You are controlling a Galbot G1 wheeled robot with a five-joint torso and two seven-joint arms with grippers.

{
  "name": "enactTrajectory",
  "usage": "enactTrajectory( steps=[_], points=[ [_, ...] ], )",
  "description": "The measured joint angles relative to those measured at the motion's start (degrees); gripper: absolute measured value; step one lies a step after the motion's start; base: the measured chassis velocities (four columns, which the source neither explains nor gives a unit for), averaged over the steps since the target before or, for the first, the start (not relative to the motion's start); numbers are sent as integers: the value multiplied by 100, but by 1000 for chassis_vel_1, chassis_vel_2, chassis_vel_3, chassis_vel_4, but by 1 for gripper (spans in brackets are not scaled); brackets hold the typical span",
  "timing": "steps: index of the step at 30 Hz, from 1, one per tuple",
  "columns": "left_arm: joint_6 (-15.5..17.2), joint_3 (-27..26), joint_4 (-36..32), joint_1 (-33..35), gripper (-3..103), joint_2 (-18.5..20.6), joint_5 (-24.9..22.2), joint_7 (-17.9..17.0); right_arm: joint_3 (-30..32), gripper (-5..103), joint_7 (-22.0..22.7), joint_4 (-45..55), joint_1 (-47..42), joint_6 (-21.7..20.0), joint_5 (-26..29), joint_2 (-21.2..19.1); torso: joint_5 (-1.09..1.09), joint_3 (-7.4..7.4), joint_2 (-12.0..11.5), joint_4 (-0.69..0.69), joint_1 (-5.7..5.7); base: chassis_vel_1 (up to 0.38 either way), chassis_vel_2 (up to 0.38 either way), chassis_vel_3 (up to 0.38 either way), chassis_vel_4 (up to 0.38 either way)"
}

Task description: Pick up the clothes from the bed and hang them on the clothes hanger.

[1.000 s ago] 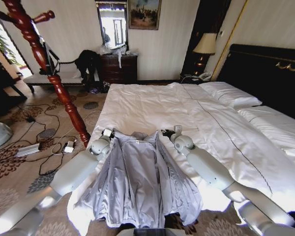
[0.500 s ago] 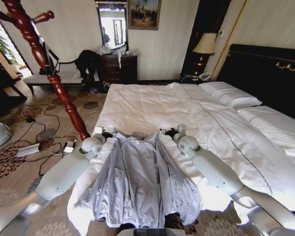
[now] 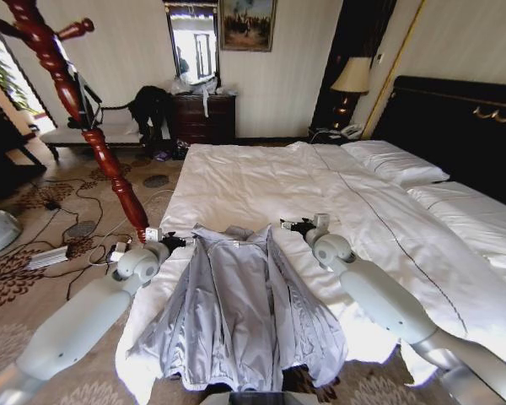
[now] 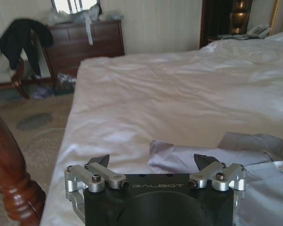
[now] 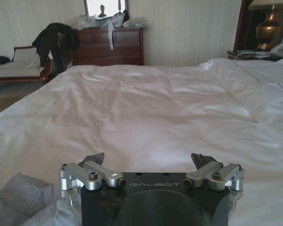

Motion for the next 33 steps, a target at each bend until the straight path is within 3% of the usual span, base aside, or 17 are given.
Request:
enactTrajectory(
  steps=[3, 6, 8, 9, 10, 13, 15, 17, 18, 21, 24, 26, 33],
  points=[
    [-471, -466, -318, 692, 100, 112, 714, 102, 837, 100, 30, 590, -976, 140, -168, -363, 0, 0, 0, -8, 0, 0, 0, 0, 0],
    [-644, -972, -555, 1266, 100, 130, 1141, 120, 1331, 100, 48, 900, -1598, 268, -351, -513, 5, -1, 0, -10, -1, 0, 0, 0, 0],
    [-841, -1439, -766, 1861, 100, 56, 1565, 121, 1855, 100, 9, 1212, -2248, 518, -779, -605, 1, -1, 0, 2, -1, 0, 0, 0, 0],
    [-841, -1439, -766, 1861, 100, 56, 1565, 121, 1855, 100, 9, 1212, -2248, 518, -779, -605, 1, -1, 0, 2, -1, 0, 0, 0, 0],
    [-994, -1682, -913, 2195, 100, -78, 1726, 103, 2307, 100, -103, 1474, -2803, 681, -1151, -589, -1, -1, 0, 2, 0, 0, 0, 0, 0],
    [-1133, -1932, -1133, 2599, 100, -297, 1749, 58, 2748, 100, -202, 1810, -3432, 797, -1509, -462, 0, -1, 0, -7, 0, 0, 0, 0, 0],
    [-1280, -2249, -1437, 3133, 100, -578, 1762, 64, 3220, 100, -326, 2232, -4213, 1002, -2037, -217, 3, -1, 0, -7, -1, 0, 0, 0, 0],
    [-1326, -2343, -1513, 3276, 100, -636, 1782, 79, 3341, 100, -381, 2326, -4412, 1103, -2253, -135, 1, -2, 1, -5, -2, 0, 0, 0, 0],
    [-1397, -2502, -1626, 3489, 100, -703, 1838, 124, 3553, 100, -482, 2466, -4753, 1315, -2639, 18, 0, -1, 1, -1, -1, 0, 0, 0, 0],
    [-1611, -2888, -1940, 3960, 100, -855, 1998, 247, 4015, 100, -623, 2715, -5416, 1688, -3326, 392, 1, -1, 1, -4, -1, 0, 0, 0, 0],
    [-1703, -3010, -2076, 4121, 100, -961, 2089, 309, 4149, 100, -684, 2812, -5647, 1794, -3465, 538, 4, -1, 1, -5, -1, 0, 0, 0, 0],
    [-1899, -3177, -2322, 4410, 100, -1256, 2271, 449, 4299, 100, -719, 2976, -5967, 1959, -3618, 756, 0, -1, 1, -4, 0, 0, 0, 0, 0],
    [-2263, -3563, -2647, 5115, 100, -1711, 2403, 755, 4550, 100, -478, 3187, -6607, 2244, -3863, 861, 2, 0, 0, -4, 1, 0, 0, 0, 0]
  ],
)
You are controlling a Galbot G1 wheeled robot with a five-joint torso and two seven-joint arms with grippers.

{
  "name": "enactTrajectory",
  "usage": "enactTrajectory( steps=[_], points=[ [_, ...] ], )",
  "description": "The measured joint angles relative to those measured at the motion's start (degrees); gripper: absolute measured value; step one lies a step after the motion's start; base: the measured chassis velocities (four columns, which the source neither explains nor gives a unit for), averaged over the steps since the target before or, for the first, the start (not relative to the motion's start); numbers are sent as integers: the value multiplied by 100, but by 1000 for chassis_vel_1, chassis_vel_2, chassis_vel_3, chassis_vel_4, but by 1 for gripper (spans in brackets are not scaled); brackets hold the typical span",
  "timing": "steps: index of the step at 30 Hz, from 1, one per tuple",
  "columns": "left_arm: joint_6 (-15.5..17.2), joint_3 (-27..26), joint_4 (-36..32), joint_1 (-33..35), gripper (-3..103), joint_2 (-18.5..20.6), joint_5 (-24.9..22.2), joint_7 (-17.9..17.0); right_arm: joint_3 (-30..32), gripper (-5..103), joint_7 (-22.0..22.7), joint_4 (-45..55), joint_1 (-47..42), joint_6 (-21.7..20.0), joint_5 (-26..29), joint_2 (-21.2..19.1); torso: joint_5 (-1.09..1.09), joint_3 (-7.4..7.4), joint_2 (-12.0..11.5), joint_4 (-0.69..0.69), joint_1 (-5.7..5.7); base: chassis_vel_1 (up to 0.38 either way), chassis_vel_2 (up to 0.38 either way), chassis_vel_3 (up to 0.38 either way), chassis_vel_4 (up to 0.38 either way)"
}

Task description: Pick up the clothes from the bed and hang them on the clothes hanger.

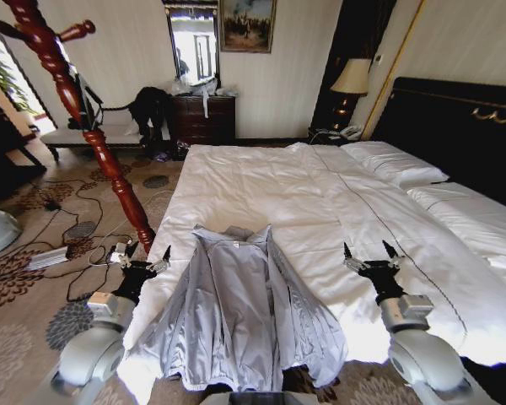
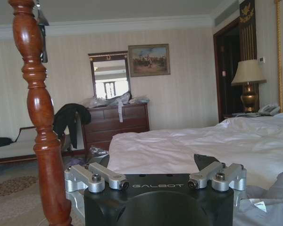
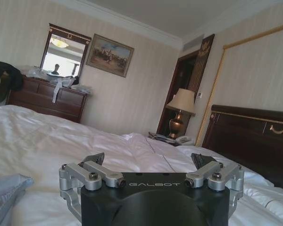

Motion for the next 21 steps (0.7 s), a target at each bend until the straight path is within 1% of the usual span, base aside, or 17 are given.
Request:
enactTrajectory(
  steps=[1, 2, 3, 4, 5, 7, 8, 9, 10, 13, 14, 17, 19, 21],
  points=[
    [-72, -121, -52, 161, 100, -81, 9, 74, 52, 100, 9, 35, -137, 121, -109, 17, -1, 0, 0, 0, 0, 0, 0, 0, 0],
    [-141, -262, -117, 340, 100, -178, 14, 154, 112, 100, -75, 76, -275, 277, -266, 79, -2, -1, 0, 2, -1, 0, 0, 0, 0],
    [-179, -334, -151, 439, 100, -241, 14, 196, 133, 100, -186, 95, -327, 338, -319, 134, -1, -1, 0, 2, -1, 0, 0, 0, 0],
    [-210, -379, -190, 525, 100, -302, 15, 237, 136, 100, -304, 118, -358, 383, -347, 222, -1, 0, 0, 1, -1, 0, 0, 0, 0],
    [-210, -379, -190, 525, 100, -302, 15, 237, 136, 100, -304, 118, -358, 383, -347, 222, -1, 0, 0, 1, -1, 0, 0, 0, 0],
    [-252, -386, -236, 605, 100, -370, 44, 281, 78, 100, -413, 152, -348, 411, -364, 395, -1, 0, 0, 2, -1, 0, 0, 0, 0],
    [-289, -325, -271, 625, 100, -425, 128, 294, 9, 100, -475, 184, -298, 412, -401, 615, 0, 0, 0, 1, 0, 0, 0, 0, 0],
    [-289, -325, -271, 625, 100, -425, 128, 294, 9, 100, -475, 184, -298, 412, -401, 615, 0, 0, 0, 1, 0, 0, 0, 0, 0],
    [-307, -264, -290, 623, 100, -464, 195, 294, -20, 100, -503, 194, -259, 405, -430, 758, -2, 0, -1, 0, 0, 0, 0, 0, 0],
    [-388, -28, -256, 609, 100, -619, 474, 275, -63, 100, -516, 137, -135, 328, -478, 1287, -1, 0, -1, -1, 0, 0, 0, 0, 0],
    [-388, -28, -256, 609, 100, -619, 474, 275, -63, 100, -516, 137, -135, 328, -478, 1287, -1, 0, -1, -1, 0, 0, 0, 0, 0],
    [-404, 119, -251, 639, 100, -668, 621, 241, -121, 100, -545, 151, -180, 327, -542, 1490, -1, 0, -1, 1, 0, 0, 0, 0, 0],
    [-381, 150, -273, 623, 100, -663, 632, 193, -165, 100, -566, 176, -208, 328, -588, 1530, -2, 0, -1, 1, 0, 0, 0, 0, 0],
    [-127, 137, -384, 543, 100, -589, 632, 14, -261, 100, -588, 210, -232, 333, -702, 1589, -2, 0, -1, 0, 0, 0, 0, 0, 0]
  ],
)
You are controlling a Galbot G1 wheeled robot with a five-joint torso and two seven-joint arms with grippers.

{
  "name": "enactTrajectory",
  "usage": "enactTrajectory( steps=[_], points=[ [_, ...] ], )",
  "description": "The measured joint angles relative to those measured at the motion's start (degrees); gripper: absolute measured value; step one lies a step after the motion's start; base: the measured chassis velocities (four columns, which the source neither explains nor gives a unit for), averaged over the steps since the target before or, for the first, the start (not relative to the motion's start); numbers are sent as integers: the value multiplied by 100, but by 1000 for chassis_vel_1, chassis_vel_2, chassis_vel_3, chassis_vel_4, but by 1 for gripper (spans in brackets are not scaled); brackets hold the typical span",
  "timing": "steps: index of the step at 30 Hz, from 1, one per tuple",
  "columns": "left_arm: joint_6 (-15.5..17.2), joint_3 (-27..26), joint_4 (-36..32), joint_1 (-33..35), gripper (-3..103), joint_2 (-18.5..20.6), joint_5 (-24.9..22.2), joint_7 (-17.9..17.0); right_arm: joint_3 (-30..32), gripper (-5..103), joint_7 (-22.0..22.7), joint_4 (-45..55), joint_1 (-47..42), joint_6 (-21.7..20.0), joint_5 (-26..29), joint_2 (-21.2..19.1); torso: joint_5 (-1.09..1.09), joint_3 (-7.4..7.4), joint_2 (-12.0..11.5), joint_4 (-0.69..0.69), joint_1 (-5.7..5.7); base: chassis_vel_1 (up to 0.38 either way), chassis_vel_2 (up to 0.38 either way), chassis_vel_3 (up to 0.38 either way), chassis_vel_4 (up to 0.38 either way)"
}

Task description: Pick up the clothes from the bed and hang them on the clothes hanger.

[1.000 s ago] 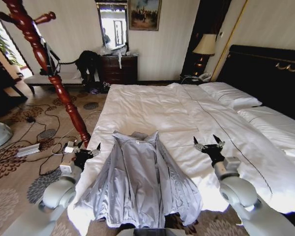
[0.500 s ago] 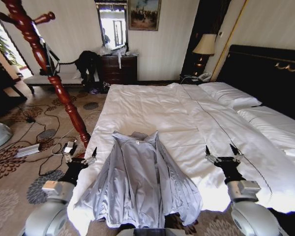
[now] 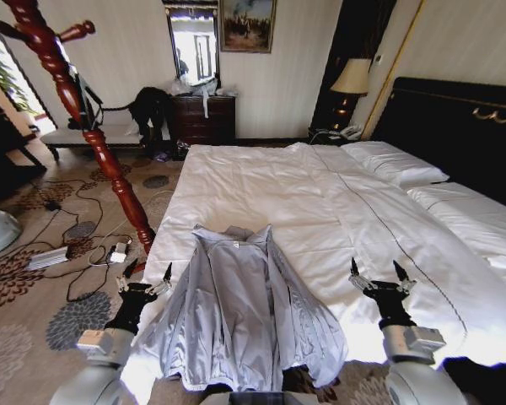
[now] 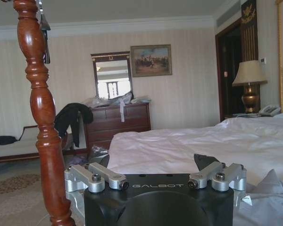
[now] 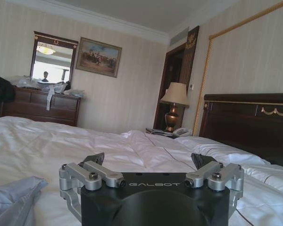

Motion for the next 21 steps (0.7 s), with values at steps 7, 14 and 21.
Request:
enactTrajectory(
  steps=[7, 14, 21],
  points=[
    [385, -96, -248, -58, 100, 102, -167, -239, -216, 100, 0, 17, -52, 10, -209, 156, 0, 0, 0, 1, 1, 0, 0, 0, 0],
    [1273, -885, -778, -658, 100, 857, -1591, -1006, -362, 100, 19, 75, -73, 15, -301, 230, 0, 0, 0, -6, 1, 0, 0, 0, 0],
    [2054, -2824, -806, -1218, 100, 2314, -3942, -1684, -546, 100, 40, 21, -76, 13, -252, 96, 0, 1, 0, -5, 1, 0, 0, 0, 0]
  ],
)
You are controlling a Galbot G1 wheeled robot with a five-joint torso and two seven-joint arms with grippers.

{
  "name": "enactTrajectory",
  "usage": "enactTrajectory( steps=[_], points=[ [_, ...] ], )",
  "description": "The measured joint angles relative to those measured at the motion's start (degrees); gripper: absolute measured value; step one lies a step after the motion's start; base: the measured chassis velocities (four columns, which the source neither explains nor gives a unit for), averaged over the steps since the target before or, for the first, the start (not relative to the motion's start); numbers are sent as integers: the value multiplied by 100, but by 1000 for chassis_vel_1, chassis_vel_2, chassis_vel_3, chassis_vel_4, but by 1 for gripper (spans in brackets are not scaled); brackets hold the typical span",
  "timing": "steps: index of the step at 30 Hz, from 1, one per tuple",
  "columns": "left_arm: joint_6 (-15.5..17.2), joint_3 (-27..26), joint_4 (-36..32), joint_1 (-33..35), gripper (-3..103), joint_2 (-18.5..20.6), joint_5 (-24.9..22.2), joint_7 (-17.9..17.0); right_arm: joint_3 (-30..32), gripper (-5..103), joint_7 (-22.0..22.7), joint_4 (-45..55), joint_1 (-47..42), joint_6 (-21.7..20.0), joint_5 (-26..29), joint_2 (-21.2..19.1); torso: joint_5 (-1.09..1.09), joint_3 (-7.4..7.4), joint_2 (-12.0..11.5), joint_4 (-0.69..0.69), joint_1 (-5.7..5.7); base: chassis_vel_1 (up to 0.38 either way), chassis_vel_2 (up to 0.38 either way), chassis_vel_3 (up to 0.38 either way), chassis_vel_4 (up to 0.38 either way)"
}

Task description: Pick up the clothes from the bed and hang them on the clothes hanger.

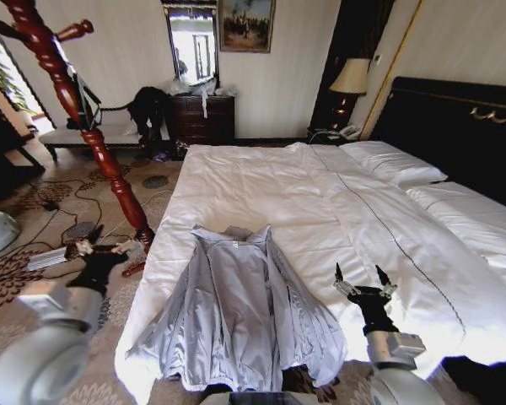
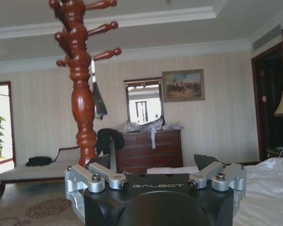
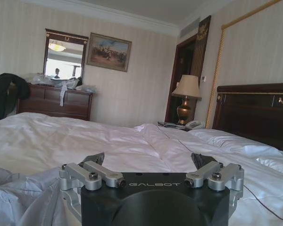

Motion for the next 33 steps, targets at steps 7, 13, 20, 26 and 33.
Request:
enactTrajectory(
  steps=[7, 13, 20, 26, 33],
  points=[
    [237, -228, 493, -922, 96, 1127, -1158, -403, -35, 100, 3, 32, 9, 2, -13, 70, 0, 0, 0, 5, 0, 0, 0, 0, 0],
    [499, 1428, 1696, -3320, 93, 1901, -1907, -970, -37, 100, 6, 37, -17, -4, -52, 134, 3, 1, -1, 2, 0, 0, 0, 0, 0],
    [747, 3107, 2739, -5613, 96, 1904, -2549, -1396, -41, 100, 12, 6, -38, 9, -139, 219, 2, 0, 0, 4, 0, 0, 0, 0, 0],
    [1180, 4553, 3962, -7793, 99, 1659, -3250, -1432, -44, 100, 1, 46, -148, 9, -242, 237, 1, -1, 0, 4, 0, 0, 0, 0, 0],
    [1296, 6489, 5245, -9892, 99, 906, -3036, -1327, -49, 100, 2, 65, -83, -26, -199, 222, 4, 0, -1, 4, 0, 0, 0, 0, 0]
  ],
)
